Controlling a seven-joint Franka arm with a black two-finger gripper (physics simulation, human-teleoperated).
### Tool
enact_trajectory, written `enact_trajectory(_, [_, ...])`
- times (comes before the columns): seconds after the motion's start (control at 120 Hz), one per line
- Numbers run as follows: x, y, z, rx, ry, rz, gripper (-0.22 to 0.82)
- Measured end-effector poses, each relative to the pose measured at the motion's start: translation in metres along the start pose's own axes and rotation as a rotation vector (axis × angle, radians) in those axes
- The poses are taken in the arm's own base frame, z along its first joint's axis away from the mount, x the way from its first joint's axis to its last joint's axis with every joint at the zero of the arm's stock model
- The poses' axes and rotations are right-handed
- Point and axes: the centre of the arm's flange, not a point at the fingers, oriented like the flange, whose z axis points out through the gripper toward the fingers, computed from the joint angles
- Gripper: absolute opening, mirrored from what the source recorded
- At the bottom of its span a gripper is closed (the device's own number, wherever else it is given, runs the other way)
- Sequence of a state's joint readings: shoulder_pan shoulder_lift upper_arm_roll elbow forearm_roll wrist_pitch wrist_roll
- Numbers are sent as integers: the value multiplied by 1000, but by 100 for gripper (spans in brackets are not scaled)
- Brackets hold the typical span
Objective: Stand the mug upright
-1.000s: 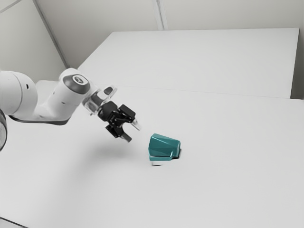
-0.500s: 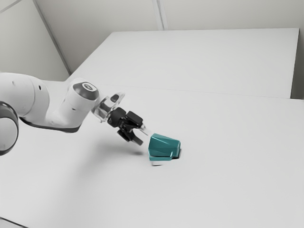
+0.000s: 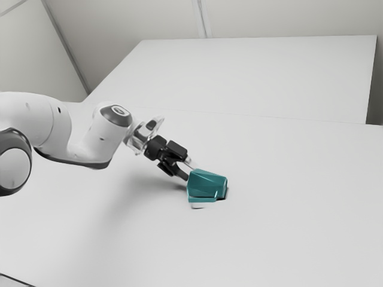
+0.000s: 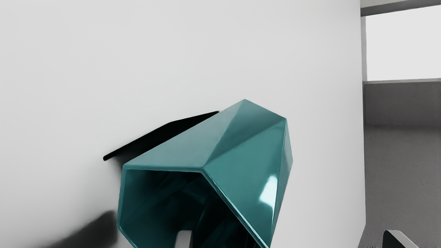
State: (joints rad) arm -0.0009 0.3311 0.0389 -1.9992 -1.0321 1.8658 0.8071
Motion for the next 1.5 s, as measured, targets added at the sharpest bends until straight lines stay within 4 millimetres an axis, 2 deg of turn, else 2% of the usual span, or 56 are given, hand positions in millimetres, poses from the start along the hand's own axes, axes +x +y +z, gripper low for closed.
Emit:
enact_trajectory(0.5, [4, 6, 28, -37, 11, 32, 59])
enact_trajectory(0.567, [4, 7, 29, -40, 14, 34, 51])
enact_trajectory(0.725, [5, 7, 30, -47, 26, 40, 17])
enact_trajectory(0.808, [6, 9, 30, -51, 30, 48, 4])
enact_trajectory(0.933, [7, 11, 32, -58, 36, 57, -8])
enact_trajectory(1.067, [8, 16, 30, -59, 42, 73, -12])
enact_trajectory(1.325, [13, 47, 23, -52, 53, 137, -15])
enact_trajectory(1.5, [15, 92, 0, -22, 73, 226, -17])
